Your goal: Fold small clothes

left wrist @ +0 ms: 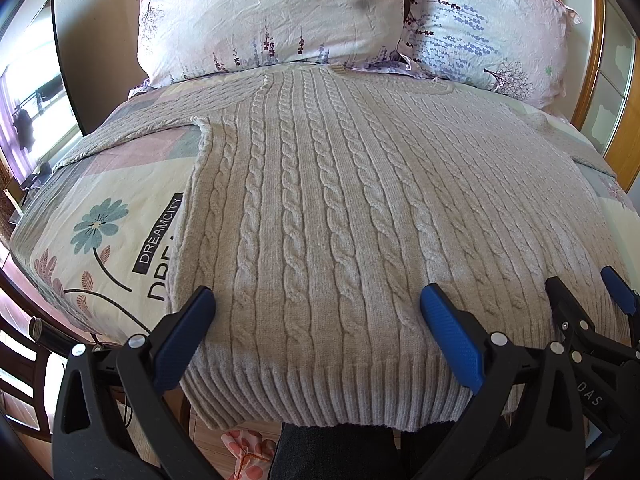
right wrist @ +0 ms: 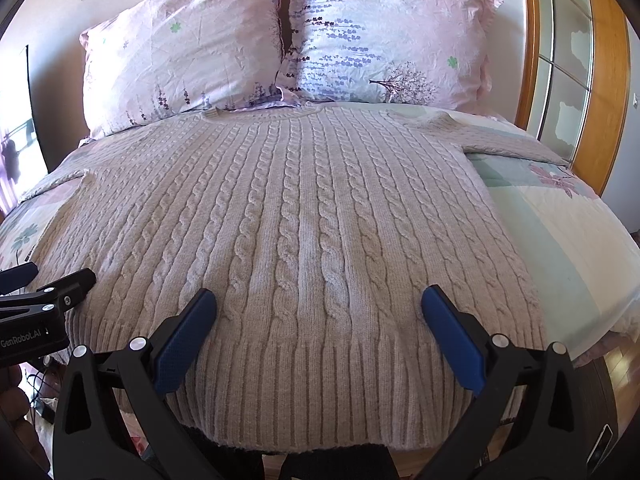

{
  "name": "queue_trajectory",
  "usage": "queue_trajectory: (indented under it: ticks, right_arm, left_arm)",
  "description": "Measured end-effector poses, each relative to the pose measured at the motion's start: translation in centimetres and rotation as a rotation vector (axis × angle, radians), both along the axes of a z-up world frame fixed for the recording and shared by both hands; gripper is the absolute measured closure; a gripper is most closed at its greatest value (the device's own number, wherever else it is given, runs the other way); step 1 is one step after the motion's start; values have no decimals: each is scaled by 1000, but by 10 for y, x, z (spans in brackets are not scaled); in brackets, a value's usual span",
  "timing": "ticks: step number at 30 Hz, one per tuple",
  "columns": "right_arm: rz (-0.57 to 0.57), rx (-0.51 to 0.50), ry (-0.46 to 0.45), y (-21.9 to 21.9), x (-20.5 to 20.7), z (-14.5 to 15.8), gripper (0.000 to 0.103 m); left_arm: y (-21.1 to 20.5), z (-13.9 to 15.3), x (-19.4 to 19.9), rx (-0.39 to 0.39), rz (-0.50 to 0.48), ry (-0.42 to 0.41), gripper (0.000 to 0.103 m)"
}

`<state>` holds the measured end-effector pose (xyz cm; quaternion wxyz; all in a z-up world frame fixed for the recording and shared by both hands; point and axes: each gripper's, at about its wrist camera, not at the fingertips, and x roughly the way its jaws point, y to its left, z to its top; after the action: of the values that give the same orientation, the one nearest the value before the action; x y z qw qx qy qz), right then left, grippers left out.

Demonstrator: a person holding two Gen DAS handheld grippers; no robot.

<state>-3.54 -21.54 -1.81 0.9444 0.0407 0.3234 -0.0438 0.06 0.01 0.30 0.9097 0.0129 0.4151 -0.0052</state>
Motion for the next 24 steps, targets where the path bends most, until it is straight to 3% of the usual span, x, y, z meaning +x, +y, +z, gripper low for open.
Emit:
queue_trajectory:
  ticks: [24]
  right_arm:
    - [34, -3, -4, -5, -1, -1, 1]
  left_arm:
    - [0, 5, 2, 6, -11, -1, 2]
